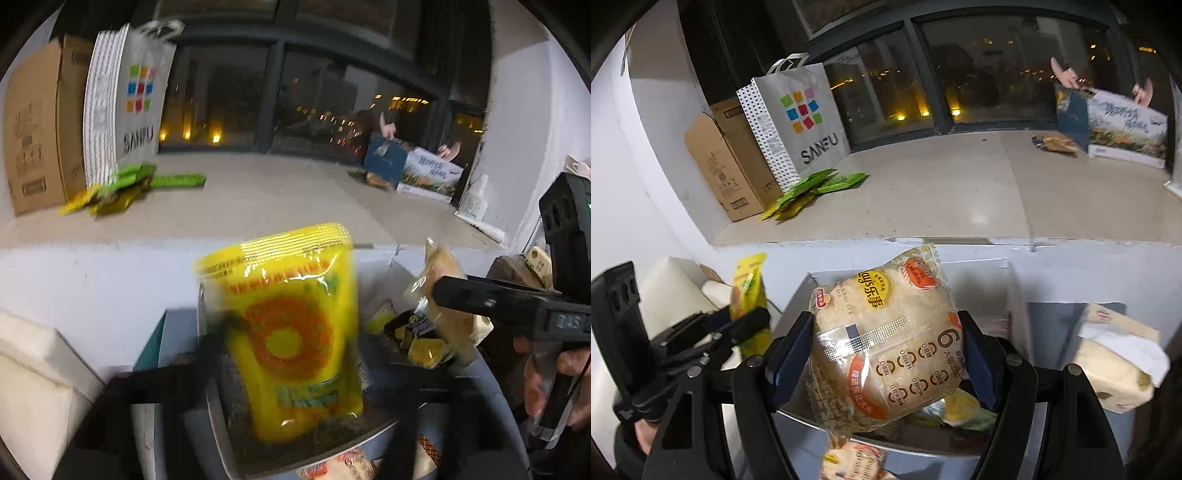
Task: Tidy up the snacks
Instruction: 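Carry the yellow bag and bread bun over the white box and release them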
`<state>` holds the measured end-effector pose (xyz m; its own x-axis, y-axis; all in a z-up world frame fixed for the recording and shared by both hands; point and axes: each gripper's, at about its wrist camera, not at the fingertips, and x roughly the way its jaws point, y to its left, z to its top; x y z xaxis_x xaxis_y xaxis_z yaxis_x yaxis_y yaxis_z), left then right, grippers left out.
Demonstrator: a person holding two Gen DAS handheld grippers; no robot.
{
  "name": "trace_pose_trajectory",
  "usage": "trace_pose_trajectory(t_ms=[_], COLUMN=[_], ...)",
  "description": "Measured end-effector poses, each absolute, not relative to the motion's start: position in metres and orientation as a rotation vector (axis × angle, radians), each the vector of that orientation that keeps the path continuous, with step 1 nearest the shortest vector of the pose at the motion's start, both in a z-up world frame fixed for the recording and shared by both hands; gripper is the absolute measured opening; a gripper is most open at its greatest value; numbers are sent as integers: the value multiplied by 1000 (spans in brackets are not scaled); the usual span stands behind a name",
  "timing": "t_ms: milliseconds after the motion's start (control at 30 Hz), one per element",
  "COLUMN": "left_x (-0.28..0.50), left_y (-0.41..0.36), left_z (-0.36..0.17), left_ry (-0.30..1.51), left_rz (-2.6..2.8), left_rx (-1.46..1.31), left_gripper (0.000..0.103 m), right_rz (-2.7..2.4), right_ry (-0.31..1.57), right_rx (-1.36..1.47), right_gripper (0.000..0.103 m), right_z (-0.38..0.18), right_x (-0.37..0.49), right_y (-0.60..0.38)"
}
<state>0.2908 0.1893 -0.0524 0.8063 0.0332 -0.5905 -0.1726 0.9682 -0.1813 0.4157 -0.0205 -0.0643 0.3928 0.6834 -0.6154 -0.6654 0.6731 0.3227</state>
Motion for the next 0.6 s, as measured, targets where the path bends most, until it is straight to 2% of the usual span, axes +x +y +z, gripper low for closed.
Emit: trace_pose_trajectory(t_ms=[33,100,233,600], left_x=[286,282,278,227], left_y=[191,191,188,149], left_z=[-52,-50,-46,-23], left_ry=[595,582,600,541], left_rz=[121,138,143,105], left_rx=[-235,-210,-204,-175], left_gripper=[103,103,103,103], right_rz=[870,853,826,903], right_ry=[807,795,762,651], right_rx=[26,-6,-68,-24], right_gripper=[92,103,103,103], right_z=[-66,-69,-71,-42], right_x=[417,417,411,364], right_y=[-19,-17,-23,-63])
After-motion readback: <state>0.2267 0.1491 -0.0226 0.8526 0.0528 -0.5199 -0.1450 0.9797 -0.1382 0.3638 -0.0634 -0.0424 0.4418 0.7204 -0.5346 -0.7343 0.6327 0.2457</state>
